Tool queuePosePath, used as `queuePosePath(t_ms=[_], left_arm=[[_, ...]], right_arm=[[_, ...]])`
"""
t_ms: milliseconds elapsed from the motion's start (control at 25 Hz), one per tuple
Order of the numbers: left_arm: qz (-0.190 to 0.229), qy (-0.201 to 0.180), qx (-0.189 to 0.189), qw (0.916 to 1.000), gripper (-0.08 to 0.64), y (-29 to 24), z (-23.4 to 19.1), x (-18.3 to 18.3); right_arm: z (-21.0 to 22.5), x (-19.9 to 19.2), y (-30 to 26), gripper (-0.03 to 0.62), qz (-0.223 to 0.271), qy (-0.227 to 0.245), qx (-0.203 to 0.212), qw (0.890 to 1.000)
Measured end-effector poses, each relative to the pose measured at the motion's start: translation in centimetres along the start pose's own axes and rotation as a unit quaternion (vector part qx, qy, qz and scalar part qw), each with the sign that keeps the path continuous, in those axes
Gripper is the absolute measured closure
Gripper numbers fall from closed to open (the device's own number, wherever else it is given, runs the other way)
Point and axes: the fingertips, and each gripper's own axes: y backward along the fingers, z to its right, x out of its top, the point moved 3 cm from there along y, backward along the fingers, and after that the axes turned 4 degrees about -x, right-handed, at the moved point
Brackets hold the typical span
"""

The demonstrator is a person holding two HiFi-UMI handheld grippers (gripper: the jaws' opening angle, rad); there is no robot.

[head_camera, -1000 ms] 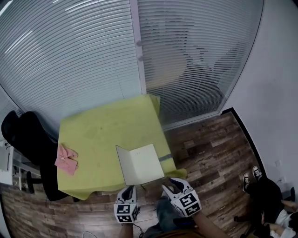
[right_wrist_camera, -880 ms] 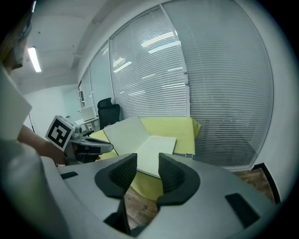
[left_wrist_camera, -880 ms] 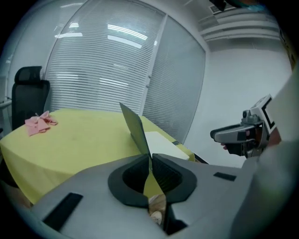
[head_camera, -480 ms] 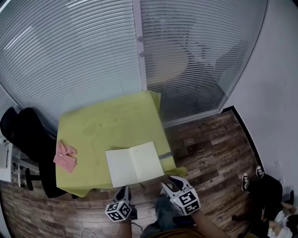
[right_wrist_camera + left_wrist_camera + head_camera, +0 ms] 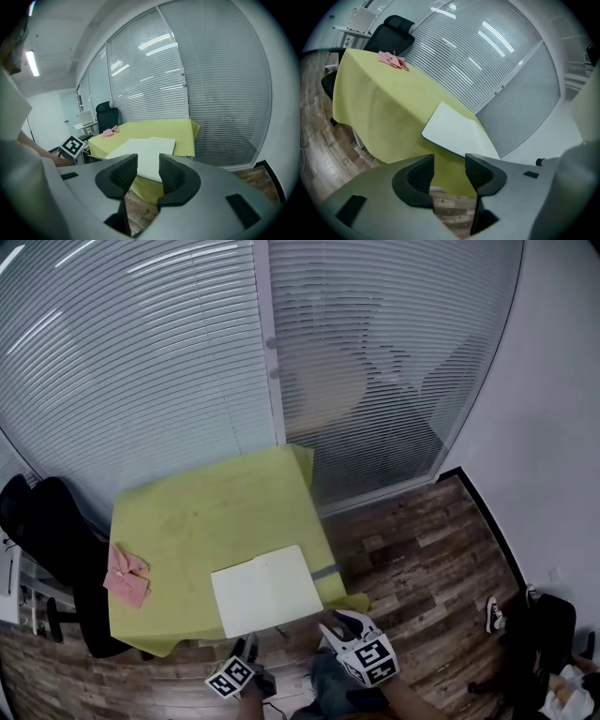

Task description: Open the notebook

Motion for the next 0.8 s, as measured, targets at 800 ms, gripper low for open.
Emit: queuePosePath(t_ms=[800], left_arm=[[0.089, -0.384, -0.099, 0.9137, 0.523, 7.3, 18.5, 5.2]], right_arm=[[-1.1, 4.9, 6.2, 0.578, 0.119, 0.026, -0.088, 0.989]])
